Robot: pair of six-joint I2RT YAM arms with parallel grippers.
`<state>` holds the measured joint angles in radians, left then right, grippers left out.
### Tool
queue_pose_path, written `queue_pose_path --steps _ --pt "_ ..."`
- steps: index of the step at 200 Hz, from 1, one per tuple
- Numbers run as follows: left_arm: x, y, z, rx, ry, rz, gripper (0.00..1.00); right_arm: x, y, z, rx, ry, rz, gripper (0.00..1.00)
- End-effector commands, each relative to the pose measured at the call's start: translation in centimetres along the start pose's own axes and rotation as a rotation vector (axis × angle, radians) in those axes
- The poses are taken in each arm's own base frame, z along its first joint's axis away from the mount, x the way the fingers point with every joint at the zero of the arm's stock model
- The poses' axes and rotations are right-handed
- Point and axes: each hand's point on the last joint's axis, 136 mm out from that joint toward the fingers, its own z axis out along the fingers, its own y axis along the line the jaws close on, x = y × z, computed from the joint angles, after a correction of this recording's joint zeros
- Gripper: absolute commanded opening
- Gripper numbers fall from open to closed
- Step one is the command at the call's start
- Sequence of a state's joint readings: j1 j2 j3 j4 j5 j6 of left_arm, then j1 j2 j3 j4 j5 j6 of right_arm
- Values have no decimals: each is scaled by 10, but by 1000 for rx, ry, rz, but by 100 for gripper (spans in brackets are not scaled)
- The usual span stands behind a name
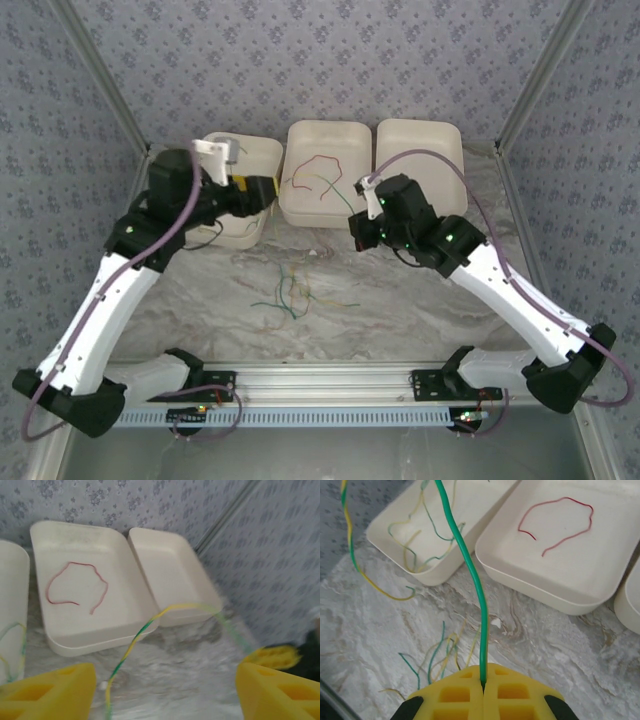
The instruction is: Untangle the cables
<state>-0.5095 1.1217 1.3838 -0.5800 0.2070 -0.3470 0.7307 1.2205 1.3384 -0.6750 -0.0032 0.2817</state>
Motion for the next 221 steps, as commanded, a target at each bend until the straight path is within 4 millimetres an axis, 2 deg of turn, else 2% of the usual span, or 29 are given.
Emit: queue_pose_path --steps 1,39,50,81,115,122,130,147,152,179,198,221 --pt "15 24 15 -165 29 351 81 -3 19 -8 -129 44 -55 0" --pt "16 26 38 -152 61 466 85 -5 23 -18 -194 47 -73 0" --pt "18 23 44 -131 81 482 83 -6 22 -21 -204 38 -74 0" --pt "22 32 59 -165 133 504 68 -8 23 -29 -245 25 -57 0" --pt "16 33 61 -177 110 512 67 -5 22 -34 -256 28 -54 0" --pt "17 32 62 -170 116 514 61 -5 21 -35 -257 26 -51 0" --pt "16 29 61 -159 119 516 49 -6 21 -35 -259 25 -48 0" --pt "13 25 60 -143 113 497 9 -7 19 -36 -256 22 -42 0" --pt "11 24 59 -143 108 488 0 -8 18 -36 -253 19 -40 0" --pt "8 19 50 -134 82 465 0 -11 12 -34 -235 13 -22 0" --pt "3 25 45 -155 77 419 0 -17 6 -33 -204 -5 -7 0" --pt "-12 44 41 -158 88 247 0 -29 -5 -39 -145 -61 21 46"
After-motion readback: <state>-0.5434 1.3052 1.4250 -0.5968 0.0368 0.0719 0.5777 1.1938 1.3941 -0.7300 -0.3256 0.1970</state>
